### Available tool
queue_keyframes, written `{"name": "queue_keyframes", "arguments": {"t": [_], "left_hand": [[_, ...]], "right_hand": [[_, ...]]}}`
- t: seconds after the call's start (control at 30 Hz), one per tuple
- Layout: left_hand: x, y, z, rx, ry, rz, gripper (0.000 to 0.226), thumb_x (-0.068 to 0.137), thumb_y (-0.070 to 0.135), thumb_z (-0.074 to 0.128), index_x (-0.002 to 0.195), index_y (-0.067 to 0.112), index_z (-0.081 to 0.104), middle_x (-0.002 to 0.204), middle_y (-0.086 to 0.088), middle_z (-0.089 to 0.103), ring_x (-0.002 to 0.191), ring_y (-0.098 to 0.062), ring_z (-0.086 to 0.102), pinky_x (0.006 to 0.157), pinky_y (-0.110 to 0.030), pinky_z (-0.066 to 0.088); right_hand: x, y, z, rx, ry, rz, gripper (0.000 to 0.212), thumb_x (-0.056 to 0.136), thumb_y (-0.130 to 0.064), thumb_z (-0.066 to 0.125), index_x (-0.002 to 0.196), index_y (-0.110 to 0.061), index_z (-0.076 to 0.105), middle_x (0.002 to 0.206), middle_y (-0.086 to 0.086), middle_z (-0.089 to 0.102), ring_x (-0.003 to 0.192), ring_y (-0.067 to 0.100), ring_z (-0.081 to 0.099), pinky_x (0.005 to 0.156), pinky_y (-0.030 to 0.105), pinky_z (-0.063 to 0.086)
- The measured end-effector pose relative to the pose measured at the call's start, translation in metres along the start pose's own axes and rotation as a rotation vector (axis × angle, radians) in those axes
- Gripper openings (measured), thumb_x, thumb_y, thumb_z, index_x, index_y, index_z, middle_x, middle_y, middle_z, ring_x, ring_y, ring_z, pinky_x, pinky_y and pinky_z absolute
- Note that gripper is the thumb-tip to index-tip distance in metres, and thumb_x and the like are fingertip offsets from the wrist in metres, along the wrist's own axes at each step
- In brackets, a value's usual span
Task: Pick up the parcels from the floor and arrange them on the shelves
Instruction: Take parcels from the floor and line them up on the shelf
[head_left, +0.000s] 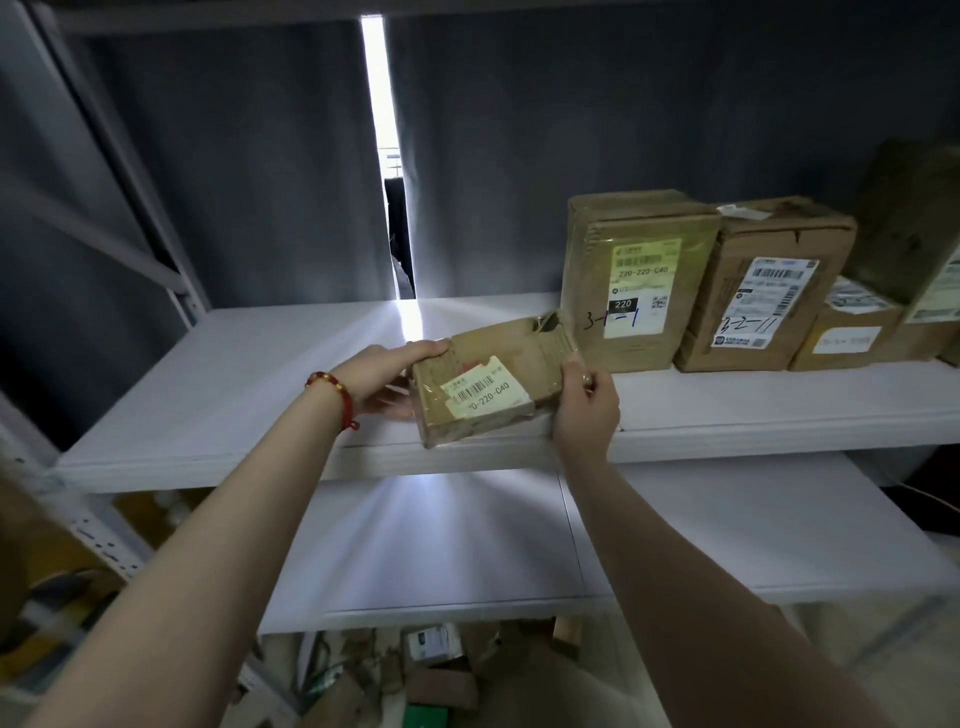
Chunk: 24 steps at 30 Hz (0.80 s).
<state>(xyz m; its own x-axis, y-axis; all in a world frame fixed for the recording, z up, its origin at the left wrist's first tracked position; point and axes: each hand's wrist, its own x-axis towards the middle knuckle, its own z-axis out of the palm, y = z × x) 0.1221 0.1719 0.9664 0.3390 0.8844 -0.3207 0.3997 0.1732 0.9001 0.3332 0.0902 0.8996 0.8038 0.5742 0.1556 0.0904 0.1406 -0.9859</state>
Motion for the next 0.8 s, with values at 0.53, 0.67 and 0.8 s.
{"name": "queue_keyframes", "arguments": {"t": [0.53, 0.67, 0.8], "left_hand": [[0.013, 0.006, -0.003, 0.271, 0.232, 0.278, 0.118, 0.063, 0.02, 0.091, 0.153, 0.011, 0.016, 0.134, -0.002, 0.046, 0.113, -0.017, 0.05, 0.09, -0.028, 0.045], [0.023, -0.001, -0.002, 0.274, 0.256, 0.244, 0.119, 0.062, 0.017, 0.092, 0.154, 0.012, 0.017, 0.133, -0.001, 0.048, 0.119, -0.022, 0.051, 0.103, -0.038, 0.045], [0.032, 0.001, 0.006, 0.268, 0.294, 0.27, 0.108, 0.068, 0.014, 0.089, 0.152, 0.009, 0.021, 0.124, 0.004, 0.046, 0.116, -0.018, 0.048, 0.099, -0.032, 0.044]], "right_hand": [[0.02, 0.019, 0.013, -0.203, -0.163, -0.048, 0.011, 0.091, -0.02, 0.065, 0.1, -0.014, 0.064, 0.087, -0.004, 0.064, 0.076, 0.01, 0.056, 0.069, 0.024, 0.036], [0.026, 0.023, 0.015, -0.298, -0.19, -0.084, 0.012, 0.088, -0.019, 0.064, 0.101, -0.019, 0.062, 0.099, 0.0, 0.067, 0.082, 0.014, 0.059, 0.069, 0.025, 0.036], [0.027, 0.024, 0.016, -0.397, -0.188, -0.133, 0.013, 0.087, -0.013, 0.06, 0.098, -0.02, 0.058, 0.1, 0.003, 0.064, 0.079, 0.015, 0.054, 0.064, 0.026, 0.033]]}}
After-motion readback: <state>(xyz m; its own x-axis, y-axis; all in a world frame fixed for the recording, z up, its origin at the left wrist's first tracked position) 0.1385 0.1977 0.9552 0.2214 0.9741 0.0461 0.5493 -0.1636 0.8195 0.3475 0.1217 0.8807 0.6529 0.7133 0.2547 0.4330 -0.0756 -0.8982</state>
